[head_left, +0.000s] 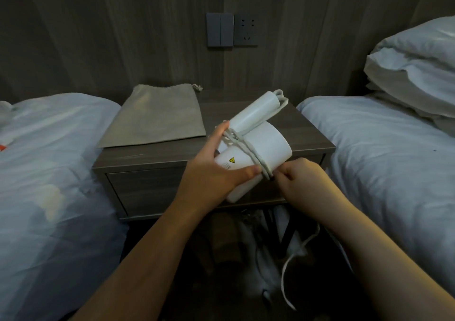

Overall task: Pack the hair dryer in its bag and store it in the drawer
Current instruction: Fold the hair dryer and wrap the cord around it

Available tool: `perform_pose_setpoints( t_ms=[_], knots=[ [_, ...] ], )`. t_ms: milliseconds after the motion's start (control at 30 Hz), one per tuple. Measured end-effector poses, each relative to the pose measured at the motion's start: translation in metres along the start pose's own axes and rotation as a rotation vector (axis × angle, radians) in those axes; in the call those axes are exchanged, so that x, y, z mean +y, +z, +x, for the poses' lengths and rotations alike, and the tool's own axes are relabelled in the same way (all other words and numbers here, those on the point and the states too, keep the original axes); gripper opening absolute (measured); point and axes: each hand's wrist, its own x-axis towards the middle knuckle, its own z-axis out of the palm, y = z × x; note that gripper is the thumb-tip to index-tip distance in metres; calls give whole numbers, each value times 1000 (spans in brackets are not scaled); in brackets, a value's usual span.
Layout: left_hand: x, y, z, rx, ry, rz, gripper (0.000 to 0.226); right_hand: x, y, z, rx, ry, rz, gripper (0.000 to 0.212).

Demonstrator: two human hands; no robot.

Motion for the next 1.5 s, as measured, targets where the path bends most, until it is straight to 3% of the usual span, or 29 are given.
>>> perform_pose_setpoints(
  t_ms=[167,300,533,733,867,933,1033,1167,1367,1500],
  knots=[
    [0,3,-7,98,178,286,103,-3,2,2,-44,67,80,37],
    [-10,-2,-5,201,266,553,103,-10,2,-2,-184,95,133,31],
    [-16,-19,1,162,356,841,101,-12,-19,-13,-230,-160,-92,15],
    [-4,-17,-3,-93,356,891,94,-5,-24,-15,314,-402,-282,20],
    [-5,-10,-4,-230,362,915,95,0,-26,-11,418,-214,-302,43],
    [-8,-10,-3,-236,439,959,93,2,-31,-7,262,-108,-136,36],
    [-16,-9,-2,-205,567,1007,94,7,-41,-4,48,-97,136,21],
    [-21,-5,-3,-235,618,976,93,21,-54,-5,-59,-190,277,35],
    [-12,6,-10,-326,578,950,92,25,-47,3,257,-34,223,20],
    [-9,13,-16,-414,571,931,92,23,-38,5,305,1,174,23]
  ],
)
